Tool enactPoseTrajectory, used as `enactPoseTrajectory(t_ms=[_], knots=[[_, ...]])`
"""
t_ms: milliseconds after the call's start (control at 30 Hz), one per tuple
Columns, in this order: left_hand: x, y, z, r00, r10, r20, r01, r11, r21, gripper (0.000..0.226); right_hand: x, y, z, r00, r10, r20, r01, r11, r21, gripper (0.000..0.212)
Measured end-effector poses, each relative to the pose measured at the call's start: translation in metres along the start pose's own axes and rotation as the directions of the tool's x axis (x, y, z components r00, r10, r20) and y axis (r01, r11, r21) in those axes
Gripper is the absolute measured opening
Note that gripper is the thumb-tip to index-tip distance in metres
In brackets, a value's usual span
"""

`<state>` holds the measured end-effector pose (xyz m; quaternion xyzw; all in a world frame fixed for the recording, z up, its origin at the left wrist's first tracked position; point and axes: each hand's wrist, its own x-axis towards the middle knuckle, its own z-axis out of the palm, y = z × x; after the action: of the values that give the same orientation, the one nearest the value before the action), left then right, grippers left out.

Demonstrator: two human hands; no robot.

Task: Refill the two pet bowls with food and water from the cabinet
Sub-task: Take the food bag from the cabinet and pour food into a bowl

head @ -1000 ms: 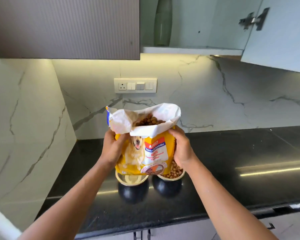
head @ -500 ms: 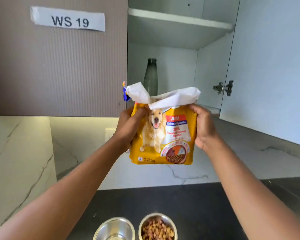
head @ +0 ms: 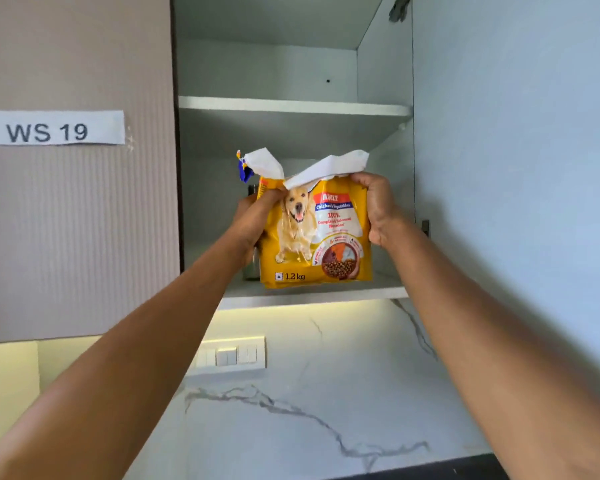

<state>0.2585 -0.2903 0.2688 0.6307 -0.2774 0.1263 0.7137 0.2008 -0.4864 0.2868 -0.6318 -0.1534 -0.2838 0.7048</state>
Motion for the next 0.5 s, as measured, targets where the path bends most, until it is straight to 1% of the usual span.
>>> enactPoseTrajectory(t_ms=[133, 200, 300, 433, 500], knots=[[0.040, -0.025, 0.016, 1.000, -0.020, -0.003, 0.020, 1.000, -0.011, 0.032, 0.035, 0.017, -0.015, 1.000, 0.012, 0.014, -0.011, 0.999, -0.035, 0.037], [0.053, -0.037, 0.023, 1.000, -0.020, 0.003, 0.020, 1.000, -0.008, 0.028, 0.050, 0.028, -0.023, 1.000, 0.015, -0.008, -0.015, 0.999, -0.052, 0.037], [0.065, -0.056, 0.032, 0.998, -0.054, 0.012, 0.054, 0.999, 0.003, 0.035, 0.067, 0.048, -0.037, 0.999, 0.024, -0.048, -0.028, 0.997, -0.070, 0.040], [0.067, -0.073, 0.041, 0.992, -0.117, 0.043, 0.116, 0.993, 0.025, 0.029, 0.071, 0.077, -0.053, 0.992, 0.077, -0.097, -0.081, 0.996, -0.039, 0.039], [0.067, -0.073, 0.043, 0.990, -0.133, 0.055, 0.131, 0.990, 0.043, 0.030, 0.071, 0.085, -0.058, 0.991, 0.080, -0.104, -0.082, 0.996, -0.019, 0.047]])
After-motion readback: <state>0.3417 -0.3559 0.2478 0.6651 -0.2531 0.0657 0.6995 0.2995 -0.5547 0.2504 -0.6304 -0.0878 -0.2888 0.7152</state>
